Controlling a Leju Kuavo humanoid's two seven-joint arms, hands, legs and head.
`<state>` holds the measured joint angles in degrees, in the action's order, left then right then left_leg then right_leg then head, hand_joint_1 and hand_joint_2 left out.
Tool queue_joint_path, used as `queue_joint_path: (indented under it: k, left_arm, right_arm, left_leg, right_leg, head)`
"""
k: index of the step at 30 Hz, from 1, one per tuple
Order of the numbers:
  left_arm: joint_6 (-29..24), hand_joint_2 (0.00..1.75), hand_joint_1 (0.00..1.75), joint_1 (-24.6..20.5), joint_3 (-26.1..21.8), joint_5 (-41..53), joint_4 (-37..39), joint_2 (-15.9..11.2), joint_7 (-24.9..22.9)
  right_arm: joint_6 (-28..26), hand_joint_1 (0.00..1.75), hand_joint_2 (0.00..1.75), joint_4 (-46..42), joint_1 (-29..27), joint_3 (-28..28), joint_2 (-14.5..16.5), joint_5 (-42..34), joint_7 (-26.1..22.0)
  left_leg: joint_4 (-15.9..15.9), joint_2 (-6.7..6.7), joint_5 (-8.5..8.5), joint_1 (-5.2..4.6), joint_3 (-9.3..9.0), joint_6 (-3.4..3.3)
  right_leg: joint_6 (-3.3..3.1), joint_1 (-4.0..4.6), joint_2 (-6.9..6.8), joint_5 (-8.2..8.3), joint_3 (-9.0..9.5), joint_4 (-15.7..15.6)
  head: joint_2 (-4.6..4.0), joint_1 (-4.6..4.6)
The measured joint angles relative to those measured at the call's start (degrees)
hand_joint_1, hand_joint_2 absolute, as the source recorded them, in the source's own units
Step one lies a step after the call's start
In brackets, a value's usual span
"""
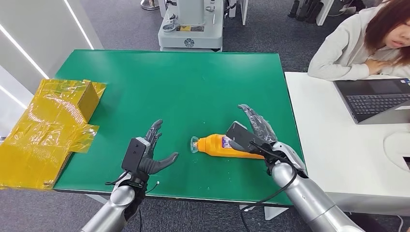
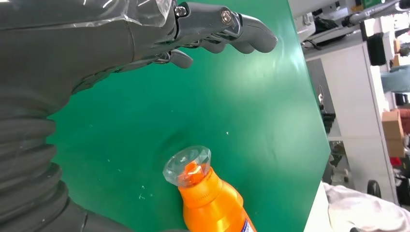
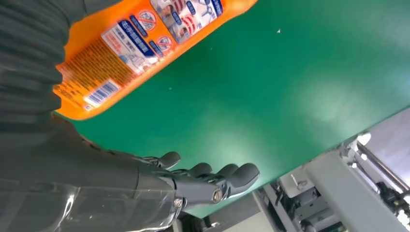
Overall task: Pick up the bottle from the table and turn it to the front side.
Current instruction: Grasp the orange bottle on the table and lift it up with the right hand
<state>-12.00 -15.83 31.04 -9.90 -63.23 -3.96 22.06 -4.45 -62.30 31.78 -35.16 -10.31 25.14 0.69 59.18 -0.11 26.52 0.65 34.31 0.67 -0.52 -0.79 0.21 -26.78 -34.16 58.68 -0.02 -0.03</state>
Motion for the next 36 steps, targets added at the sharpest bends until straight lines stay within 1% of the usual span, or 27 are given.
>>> queue_joint_path:
  k: [3, 8, 15, 24, 36]
  left_arm:
    - [-0.02, 1.75, 0.00, 0.02, -0.03, 0.09, 0.00, 0.01, -0.44]
    - [-0.02, 1.75, 0.00, 0.25, -0.31, 0.15, -0.03, 0.20, -1.44]
    - [0.64, 1.75, 0.00, 1.21, -0.79, 0.13, -0.28, 0.39, -1.76]
    - [1.19, 1.75, 0.00, 2.02, -1.70, -0.81, -0.33, 0.81, -2.60]
    - [1.79, 1.75, 0.00, 4.70, -4.43, -1.44, -0.78, 1.62, -2.61]
  right_arm:
    - [1.87, 0.00, 1.75, 1.39, 1.77, -0.67, -0.01, -0.04, 0.28]
    - [9.70, 0.00, 1.75, 5.47, 7.13, -3.08, -0.05, -1.50, 1.56]
    - [17.11, 0.00, 1.75, 10.09, 14.17, -7.23, -0.26, -0.89, 3.89]
    - [19.27, 0.00, 1.75, 12.96, 17.59, -10.90, -0.31, -2.16, 3.75]
    - [25.29, 0.00, 1.75, 14.85, 20.09, -15.60, -0.63, -4.44, 4.49]
  left_leg:
    - [0.00, -0.01, 0.00, 0.00, 0.02, 0.00]
    - [0.02, 0.01, -0.01, -0.01, 0.05, 0.00]
    - [0.04, -0.01, -0.01, -0.01, 0.06, 0.00]
    - [0.04, -0.01, -0.01, -0.01, 0.06, 0.00]
    - [0.05, -0.01, -0.01, 0.00, 0.05, 0.00]
  right_leg:
    - [0.00, 0.00, -0.01, 0.00, 0.00, 0.00]
    - [0.01, -0.01, 0.02, 0.03, -0.04, 0.01]
    - [0.02, -0.01, 0.01, 0.03, -0.04, 0.01]
    - [0.02, -0.01, 0.01, 0.03, -0.04, 0.01]
    - [0.02, 0.00, 0.01, 0.03, -0.04, 0.01]
  head:
    - [0.00, 0.01]
    - [0.00, 0.01]
    - [0.00, -0.01]
    - [0.00, -0.01]
    - [0.00, -0.01]
